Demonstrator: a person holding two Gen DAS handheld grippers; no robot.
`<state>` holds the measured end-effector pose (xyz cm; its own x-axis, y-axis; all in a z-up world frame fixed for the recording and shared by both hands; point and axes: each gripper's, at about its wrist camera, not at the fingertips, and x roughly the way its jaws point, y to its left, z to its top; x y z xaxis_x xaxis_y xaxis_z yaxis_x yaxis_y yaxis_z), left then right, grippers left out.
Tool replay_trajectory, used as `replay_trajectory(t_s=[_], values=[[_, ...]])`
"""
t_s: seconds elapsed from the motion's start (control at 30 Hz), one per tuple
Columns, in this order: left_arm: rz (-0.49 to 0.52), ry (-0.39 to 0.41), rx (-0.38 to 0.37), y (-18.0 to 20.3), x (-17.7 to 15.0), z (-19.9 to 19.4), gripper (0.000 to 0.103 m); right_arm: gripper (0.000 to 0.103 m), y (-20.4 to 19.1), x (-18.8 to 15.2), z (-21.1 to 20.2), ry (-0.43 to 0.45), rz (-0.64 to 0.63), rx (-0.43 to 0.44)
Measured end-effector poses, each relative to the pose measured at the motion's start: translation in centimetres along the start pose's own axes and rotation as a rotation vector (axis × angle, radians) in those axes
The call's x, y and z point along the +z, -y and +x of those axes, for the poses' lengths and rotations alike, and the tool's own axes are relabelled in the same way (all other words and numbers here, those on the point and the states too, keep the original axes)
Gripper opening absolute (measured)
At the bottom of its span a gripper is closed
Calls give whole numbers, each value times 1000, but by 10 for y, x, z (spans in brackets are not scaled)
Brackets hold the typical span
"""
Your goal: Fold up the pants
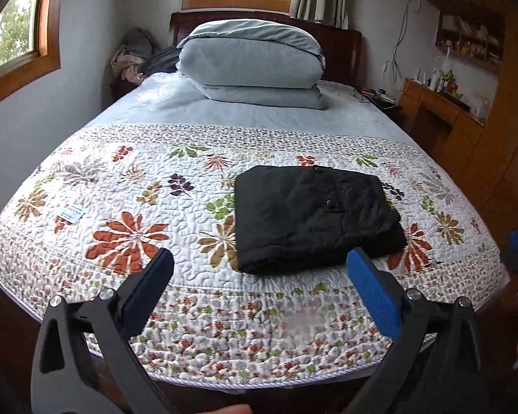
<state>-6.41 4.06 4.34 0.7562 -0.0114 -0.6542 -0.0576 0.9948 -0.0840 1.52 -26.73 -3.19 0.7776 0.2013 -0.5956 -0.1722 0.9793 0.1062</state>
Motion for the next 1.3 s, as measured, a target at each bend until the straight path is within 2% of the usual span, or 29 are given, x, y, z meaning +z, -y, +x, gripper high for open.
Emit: replay_trajectory(t_s=[0.13, 0.4, 0.83, 1.3], values=[[19, 4, 23, -5, -7, -1, 100, 100, 4, 2, -3, 5, 9, -2], [50, -4, 24, -2, -13, 2, 100, 100, 1, 2, -1, -3, -4, 6], [34, -5, 37, -6, -12, 1, 100, 100, 0, 1, -1, -2, -11, 7], [30, 5, 14, -7, -11, -1, 100, 100, -3, -1, 0, -3, -18, -3]])
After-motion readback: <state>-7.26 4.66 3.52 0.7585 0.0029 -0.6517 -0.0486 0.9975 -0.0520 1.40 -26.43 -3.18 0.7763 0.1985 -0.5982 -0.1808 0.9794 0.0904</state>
